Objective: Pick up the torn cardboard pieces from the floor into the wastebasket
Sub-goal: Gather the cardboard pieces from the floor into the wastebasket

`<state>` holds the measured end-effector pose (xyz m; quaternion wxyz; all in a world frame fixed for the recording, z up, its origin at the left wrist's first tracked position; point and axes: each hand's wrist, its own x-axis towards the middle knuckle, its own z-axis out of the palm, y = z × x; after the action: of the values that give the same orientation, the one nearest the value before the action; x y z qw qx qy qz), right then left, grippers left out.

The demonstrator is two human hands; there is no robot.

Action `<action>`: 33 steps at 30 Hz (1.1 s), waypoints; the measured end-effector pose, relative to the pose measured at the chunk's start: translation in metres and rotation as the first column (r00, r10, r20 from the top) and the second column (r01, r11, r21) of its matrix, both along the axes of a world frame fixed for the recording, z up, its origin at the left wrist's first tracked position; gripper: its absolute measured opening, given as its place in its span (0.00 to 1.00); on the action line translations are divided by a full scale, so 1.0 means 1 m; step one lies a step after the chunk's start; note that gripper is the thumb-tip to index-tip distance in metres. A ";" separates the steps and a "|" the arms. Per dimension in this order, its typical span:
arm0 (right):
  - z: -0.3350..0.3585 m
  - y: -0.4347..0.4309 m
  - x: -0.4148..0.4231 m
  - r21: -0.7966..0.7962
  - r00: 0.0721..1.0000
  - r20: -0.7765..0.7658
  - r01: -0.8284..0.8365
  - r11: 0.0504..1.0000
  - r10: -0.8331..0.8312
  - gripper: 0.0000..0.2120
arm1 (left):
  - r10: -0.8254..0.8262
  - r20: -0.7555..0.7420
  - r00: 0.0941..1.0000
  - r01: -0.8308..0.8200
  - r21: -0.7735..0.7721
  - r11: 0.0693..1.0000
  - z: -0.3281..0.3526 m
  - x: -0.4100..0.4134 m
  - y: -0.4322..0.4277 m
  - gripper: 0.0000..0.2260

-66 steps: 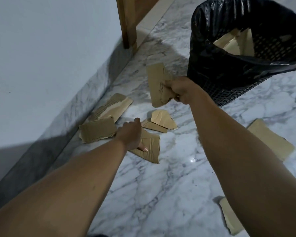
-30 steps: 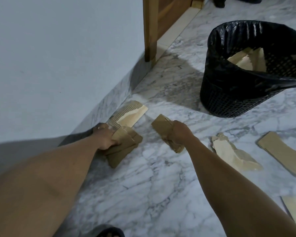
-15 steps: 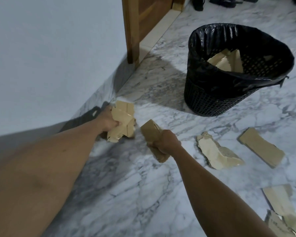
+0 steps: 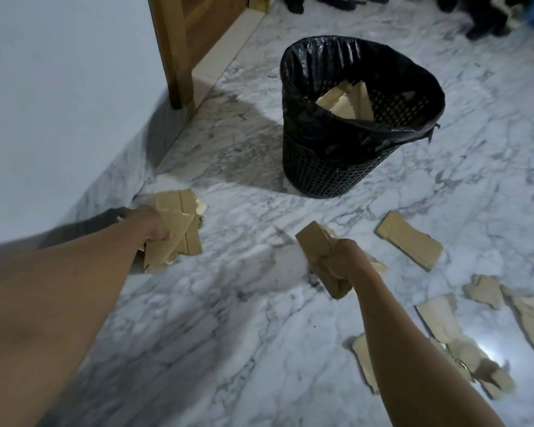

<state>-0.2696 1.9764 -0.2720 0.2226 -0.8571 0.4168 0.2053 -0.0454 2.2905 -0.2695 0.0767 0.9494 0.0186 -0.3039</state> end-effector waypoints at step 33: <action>0.048 -0.025 -0.015 0.154 0.990 0.096 0.087 0.984 -0.102 0.32 | -0.169 -0.445 0.880 -0.152 -0.599 0.787 0.018 -0.087 -0.125 0.22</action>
<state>-0.2846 1.9510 -0.2239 0.3171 -0.8268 0.4283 0.1803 -0.1320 2.1660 -0.2510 0.3740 0.7672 -0.0679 -0.5167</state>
